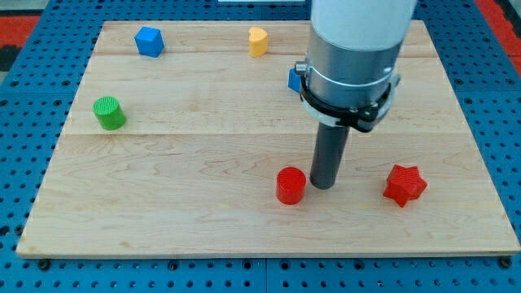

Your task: Slide the blue triangle to the bottom left

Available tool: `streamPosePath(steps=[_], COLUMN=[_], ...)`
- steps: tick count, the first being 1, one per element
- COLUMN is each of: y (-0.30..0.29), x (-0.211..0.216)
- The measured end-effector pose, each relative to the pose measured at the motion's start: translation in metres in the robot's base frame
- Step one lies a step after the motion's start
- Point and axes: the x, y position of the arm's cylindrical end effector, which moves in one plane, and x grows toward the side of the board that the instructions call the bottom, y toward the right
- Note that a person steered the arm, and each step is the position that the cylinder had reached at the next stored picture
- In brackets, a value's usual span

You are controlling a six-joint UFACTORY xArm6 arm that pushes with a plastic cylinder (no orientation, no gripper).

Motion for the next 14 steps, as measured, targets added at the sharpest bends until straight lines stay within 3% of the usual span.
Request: streamPosePath(steps=[2,4,5,11,12,14], y=[-0.122,-0.113,-0.101,-0.094,-0.039,0.026], x=[-0.011,-0.081,-0.09,-0.082,-0.081,-0.176])
